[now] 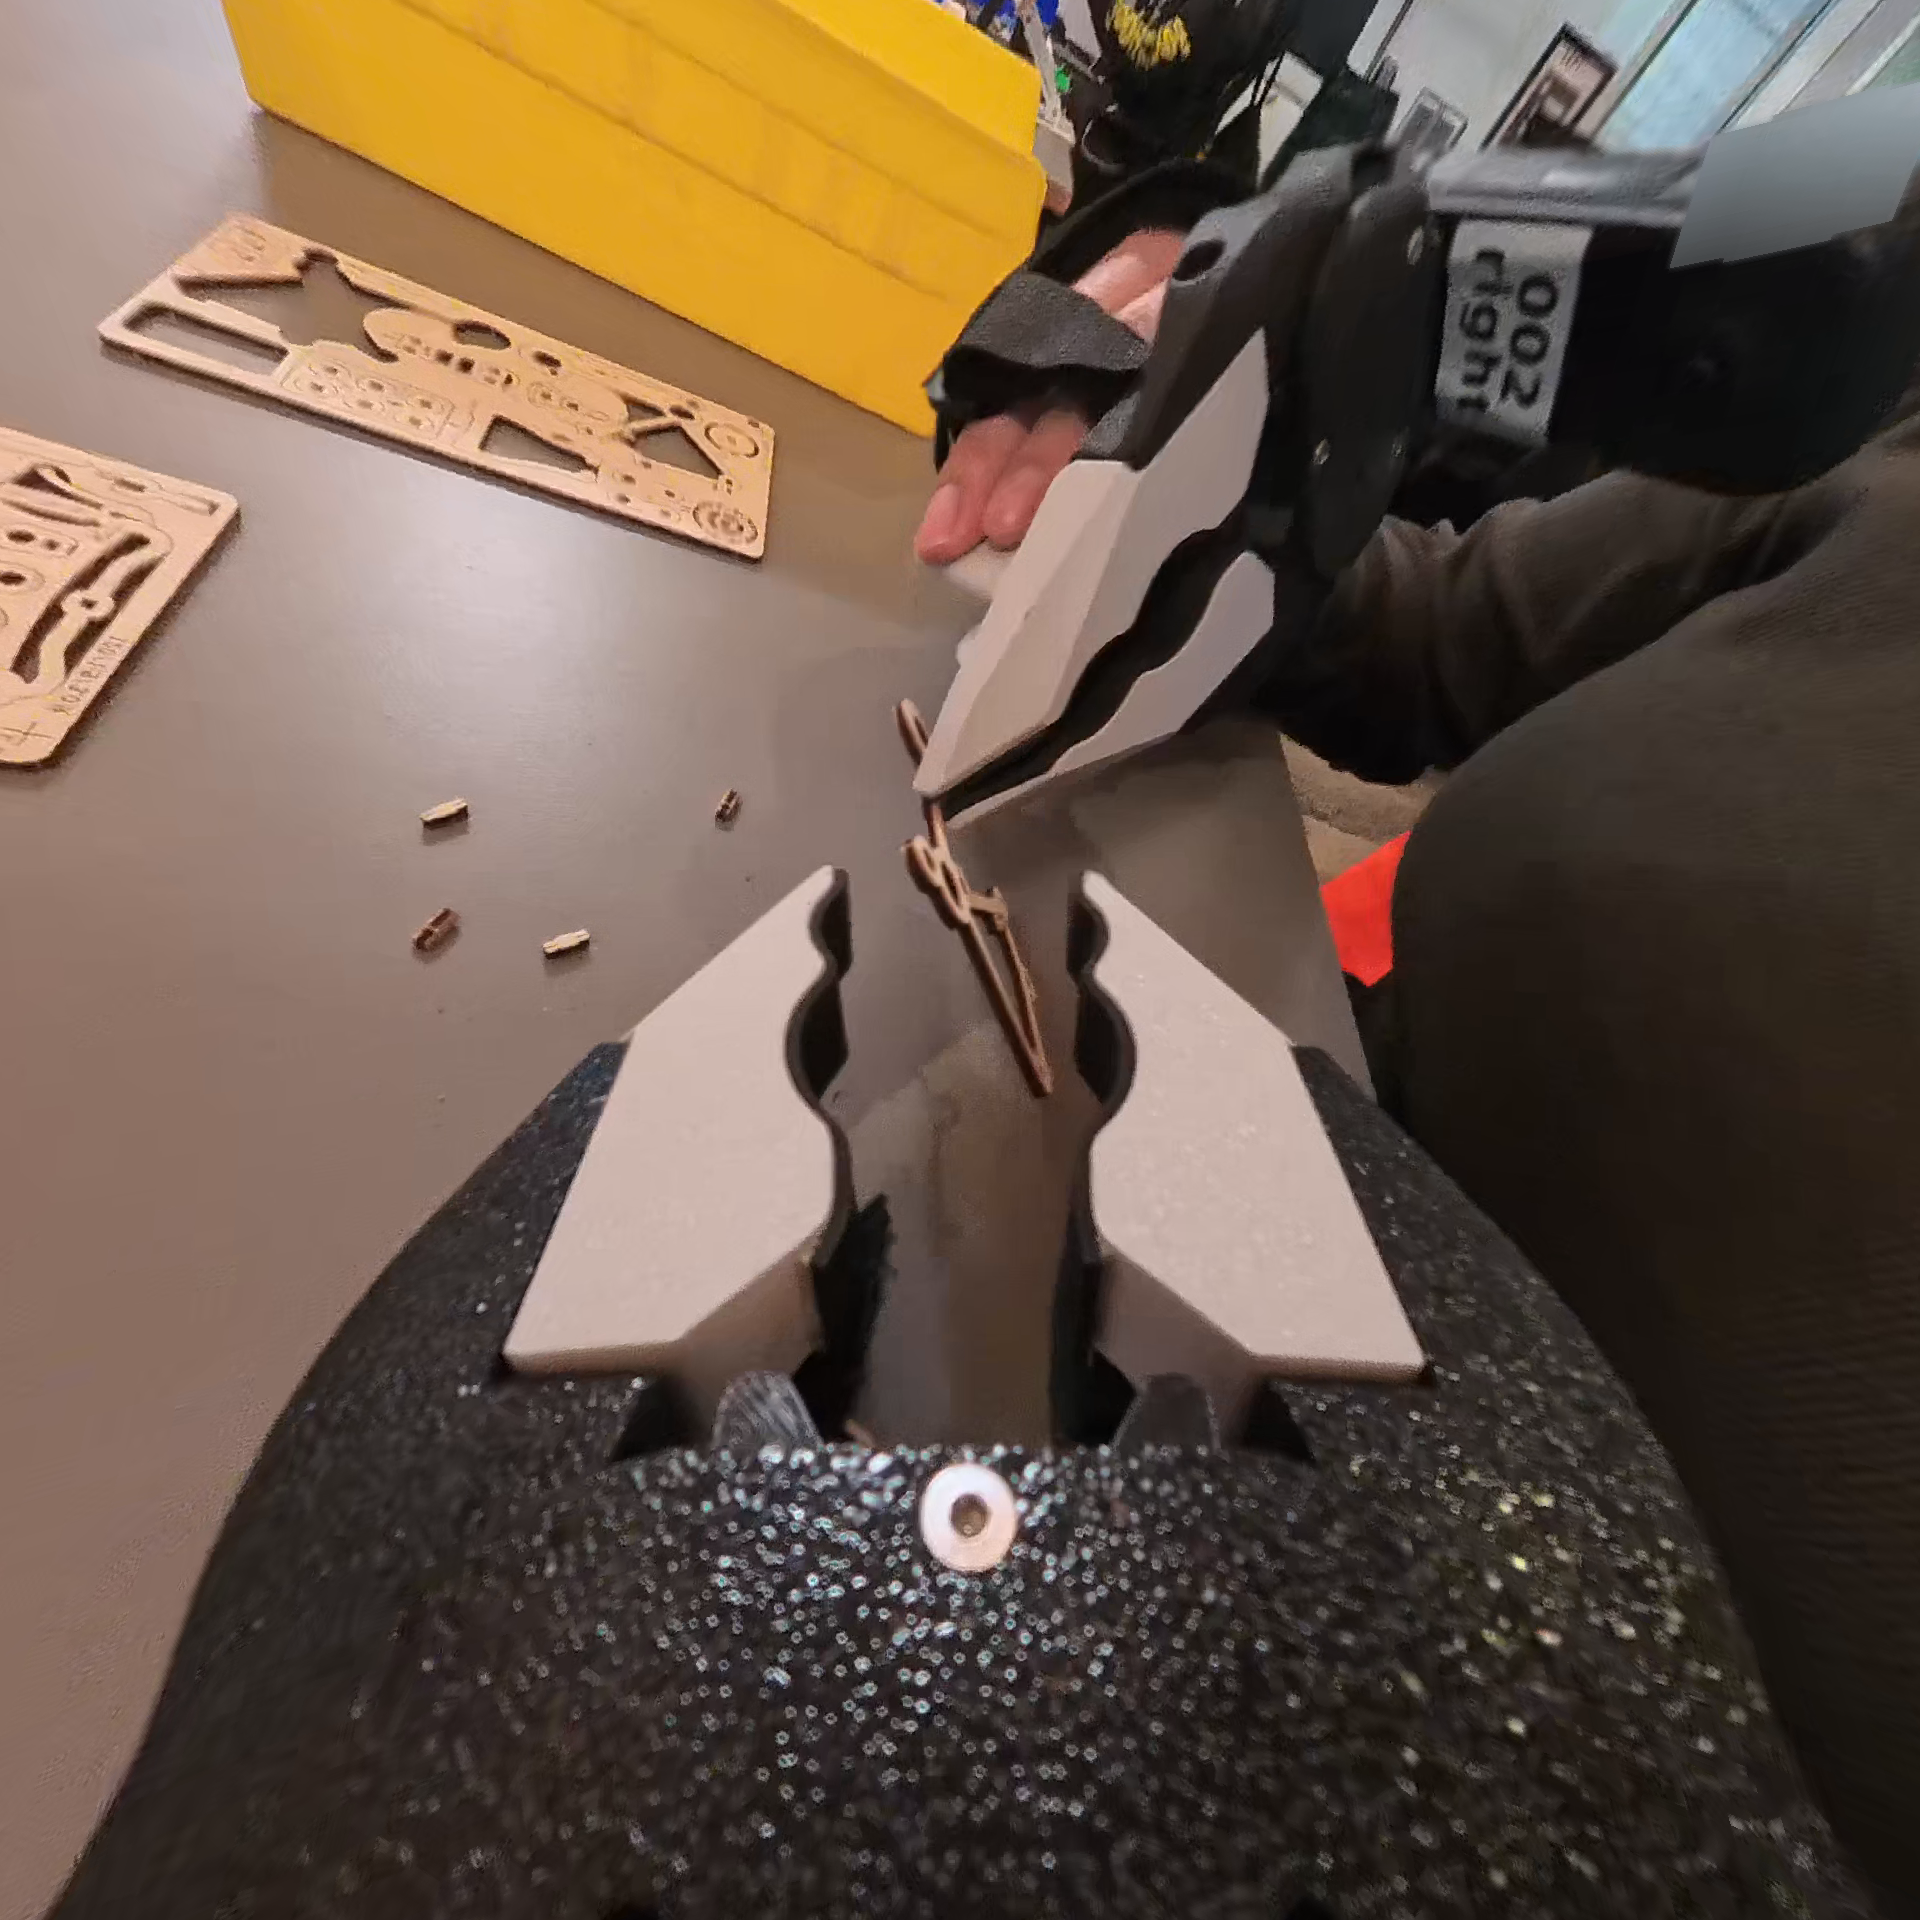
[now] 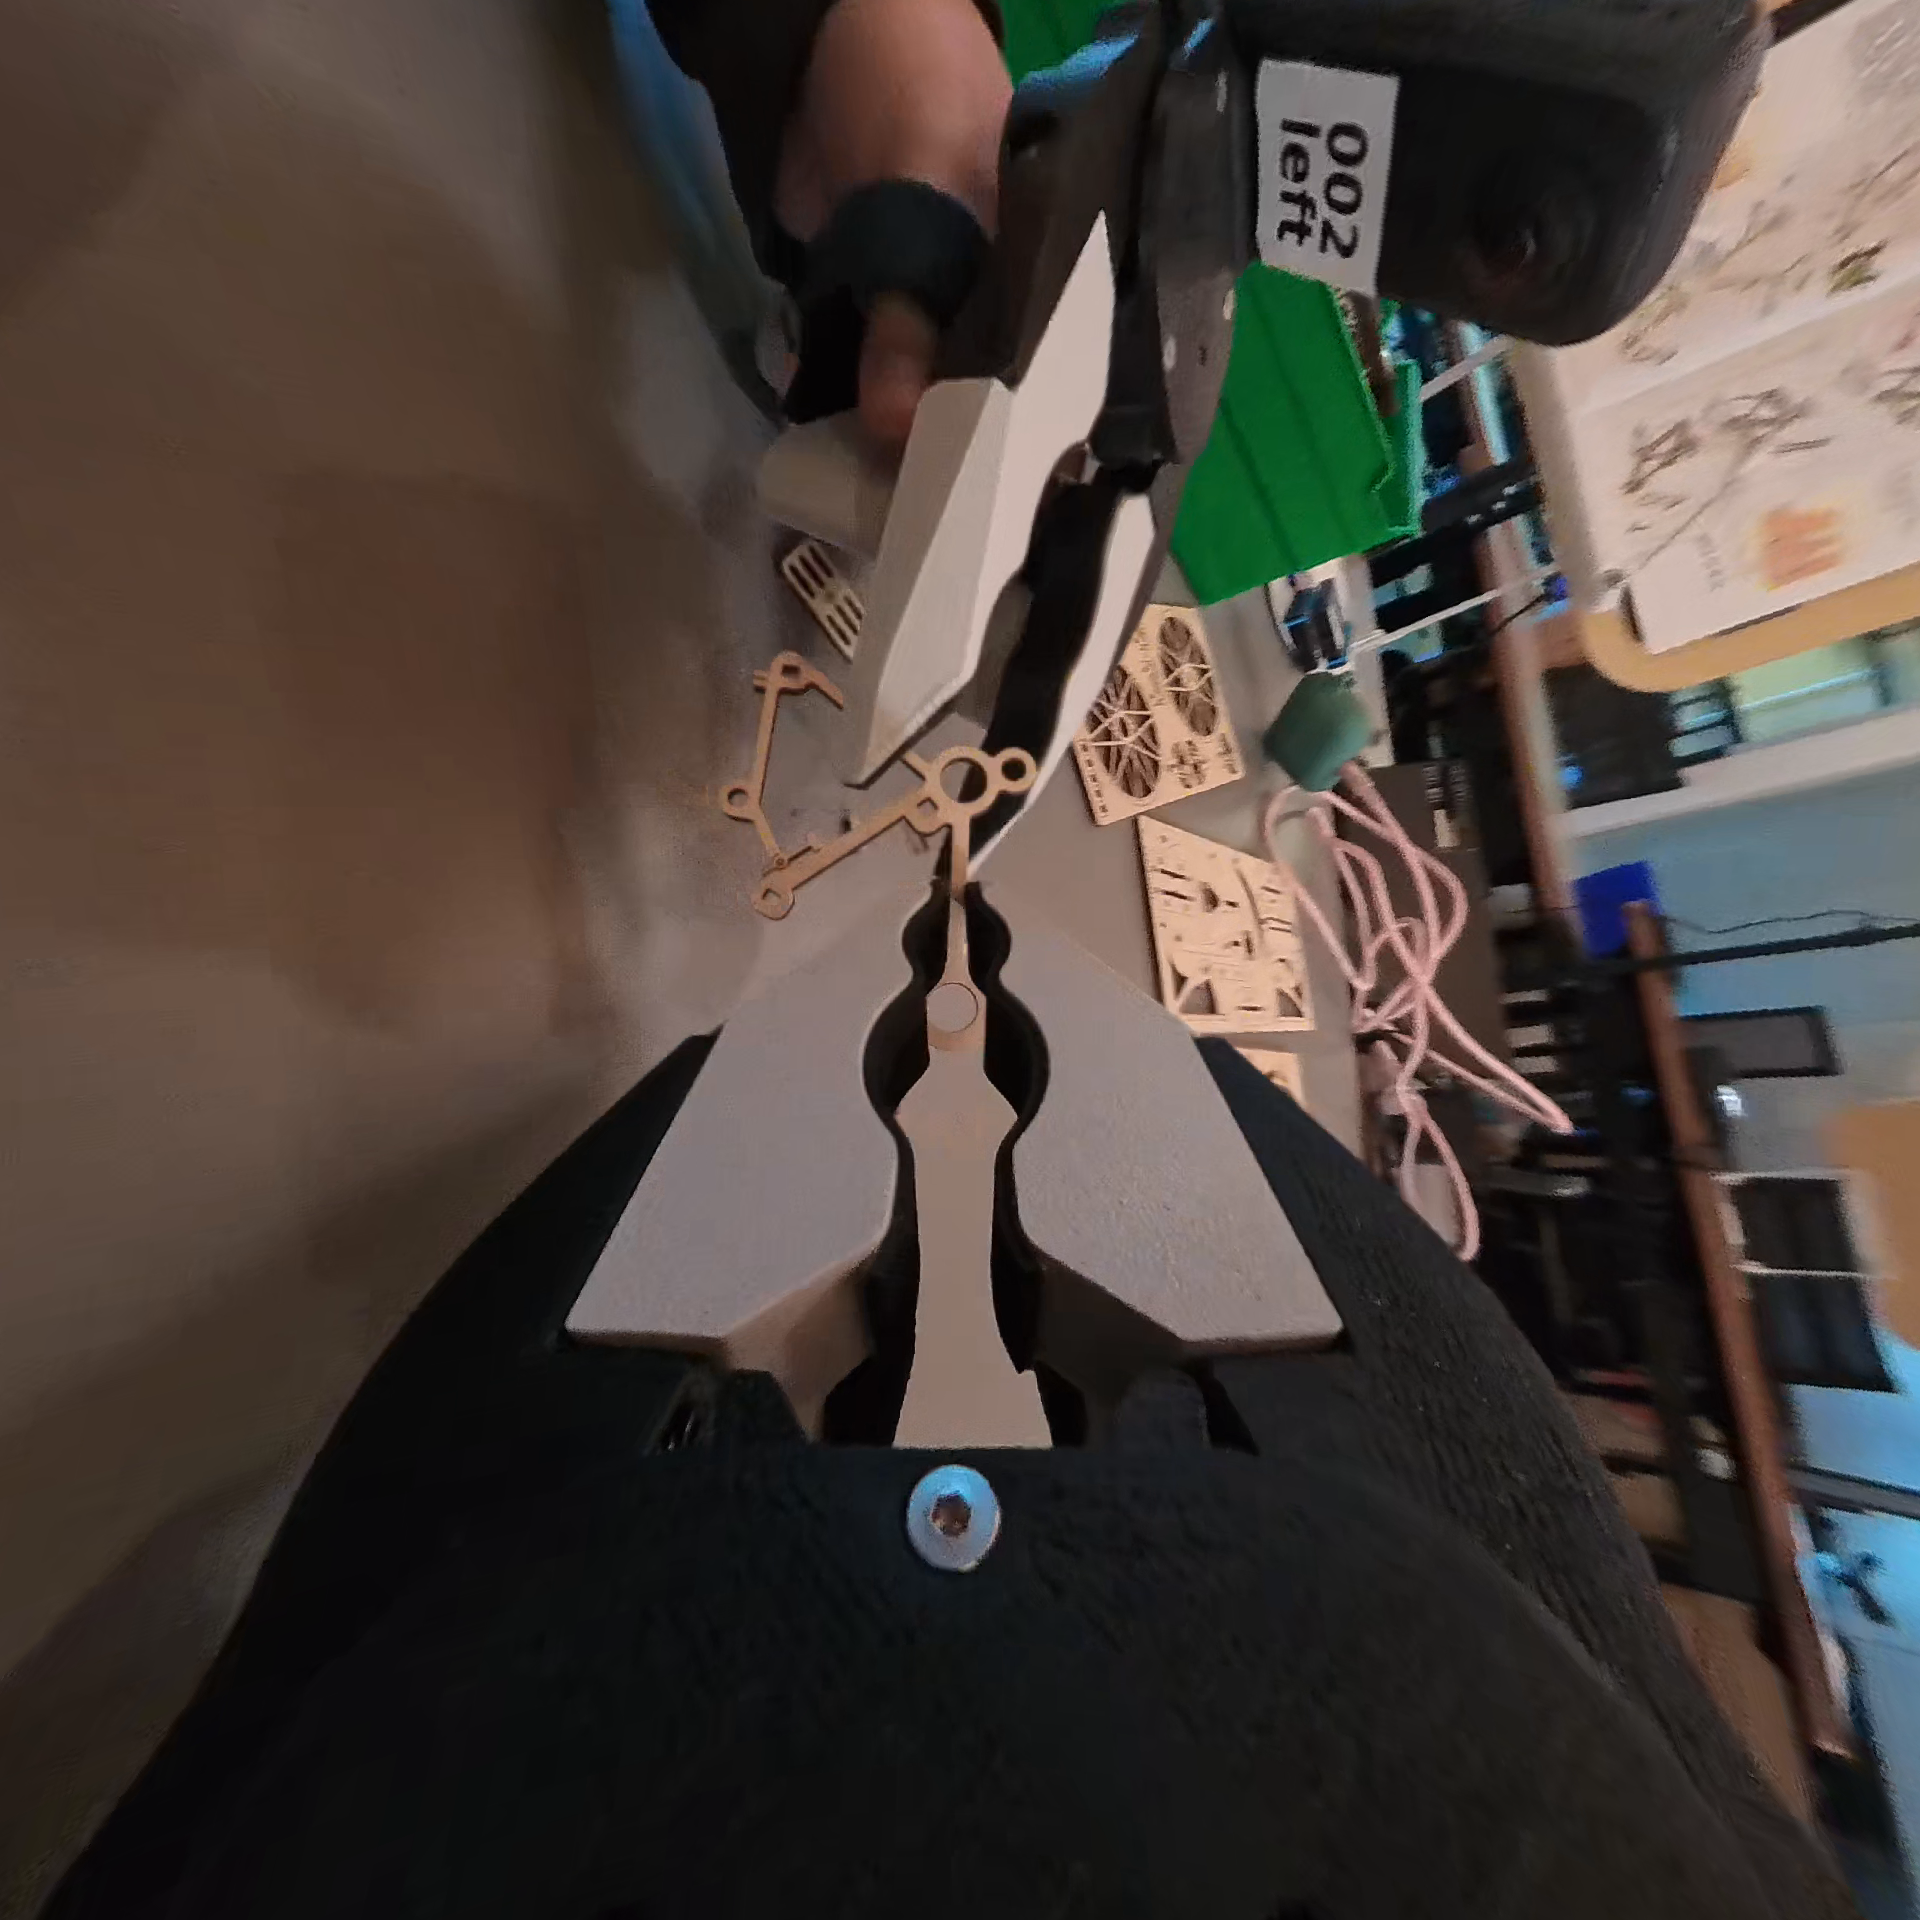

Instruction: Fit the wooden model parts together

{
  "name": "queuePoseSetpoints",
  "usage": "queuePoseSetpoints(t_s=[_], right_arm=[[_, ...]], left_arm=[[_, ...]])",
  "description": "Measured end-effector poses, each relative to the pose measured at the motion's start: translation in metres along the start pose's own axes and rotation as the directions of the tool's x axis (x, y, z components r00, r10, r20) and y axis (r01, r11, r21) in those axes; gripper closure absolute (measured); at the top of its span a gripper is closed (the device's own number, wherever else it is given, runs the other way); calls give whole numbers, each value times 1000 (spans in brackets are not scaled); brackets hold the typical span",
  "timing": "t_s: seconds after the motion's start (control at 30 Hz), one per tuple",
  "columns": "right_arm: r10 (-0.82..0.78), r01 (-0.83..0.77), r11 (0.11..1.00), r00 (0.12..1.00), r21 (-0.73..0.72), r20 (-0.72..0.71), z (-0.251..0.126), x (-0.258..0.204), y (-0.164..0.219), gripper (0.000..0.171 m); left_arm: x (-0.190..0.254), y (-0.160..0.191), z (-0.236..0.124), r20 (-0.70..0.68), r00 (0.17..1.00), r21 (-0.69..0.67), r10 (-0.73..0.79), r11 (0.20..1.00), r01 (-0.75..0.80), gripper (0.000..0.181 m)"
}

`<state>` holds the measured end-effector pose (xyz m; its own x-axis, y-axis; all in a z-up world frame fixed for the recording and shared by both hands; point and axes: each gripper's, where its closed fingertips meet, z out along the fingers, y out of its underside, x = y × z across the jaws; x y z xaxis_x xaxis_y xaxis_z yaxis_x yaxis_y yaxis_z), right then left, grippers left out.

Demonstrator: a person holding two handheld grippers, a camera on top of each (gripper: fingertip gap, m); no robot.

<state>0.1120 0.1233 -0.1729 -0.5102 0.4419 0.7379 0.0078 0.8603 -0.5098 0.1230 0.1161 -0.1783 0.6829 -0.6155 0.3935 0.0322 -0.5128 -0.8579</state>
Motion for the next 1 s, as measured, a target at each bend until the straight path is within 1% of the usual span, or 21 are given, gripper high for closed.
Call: queuePoseSetpoints(t_s=[0.03,0.07,0.1,0.13,0.23,0.27,0.3,0.33,0.37,0.43,0.5,0.53,0.57,0.6,0.63,0.7,0.73,0.8,0.87,0.93,1.0], right_arm=[[-15,15,1000,1000,-2,-12,-1,1,0,170],[-11,11,1000,1000,8,-4,-1,0,0,169],[15,-15,999,1000,34,8,-2,0,-3,168],[55,-57,995,998,77,29,-5,0,-8,165],[237,-252,949,967,189,96,-20,11,-17,155],[299,-317,925,947,209,115,-25,16,-16,151],[355,-374,902,927,216,123,-28,23,-13,152],[408,-429,878,903,210,137,-31,28,-8,152],[461,-483,853,875,196,150,-32,31,-2,154],[539,-562,814,825,147,173,-31,32,11,155],[575,-591,805,799,56,176,-26,25,27,157],[580,-590,807,794,-1,182,-23,19,34,157],[584,-585,809,791,-55,183,-20,13,42,157],[585,-577,811,790,-100,184,-17,7,48,156],[588,-572,809,786,-136,191,-14,2,52,156],[606,-578,795,770,-185,198,-10,-6,59,153],[618,-587,786,760,-197,201,-8,-8,61,153],[642,-608,766,739,-206,206,-5,-10,64,153],[660,-623,751,721,-220,212,-2,-13,67,153],[664,-626,748,712,-222,229,-1,-15,68,153],[671,-638,742,703,-209,236,0,-15,67,155]], left_arm=[[2,-3,-1,-6,1000,19,13,1000,-12,151],[4,-7,-3,-6,999,41,34,999,-34,170],[3,-10,-4,13,998,55,58,997,-59,177],[1,-11,-6,38,995,57,90,994,-92,180],[9,-18,-7,63,968,87,244,965,-249,181],[13,-19,-6,83,939,88,335,936,-341,181],[15,-17,-3,118,893,58,435,894,-444,181],[14,-12,2,162,822,-8,546,834,-552,181],[12,-5,8,190,726,-94,661,748,-657,181],[10,10,22,190,501,-261,844,536,-803,180],[9,23,34,146,313,-365,939,345,-865,179],[9,25,38,136,238,-389,962,273,-880,179],[9,27,40,125,190,-400,974,225,-888,179],[10,30,42,114,197,-394,974,226,-891,177],[10,33,43,100,241,-378,965,261,-888,175],[11,31,43,111,339,-338,934,356,-871,173],[12,30,42,111,388,-317,915,402,-859,169],[17,26,41,106,481,-261,870,491,-831,150],[24,26,40,69,582,-207,810,583,-786,132],[34,29,39,0,681,-148,733,673,-724,120],[35,26,35,-23,739,-118,673,733,-670,112]])
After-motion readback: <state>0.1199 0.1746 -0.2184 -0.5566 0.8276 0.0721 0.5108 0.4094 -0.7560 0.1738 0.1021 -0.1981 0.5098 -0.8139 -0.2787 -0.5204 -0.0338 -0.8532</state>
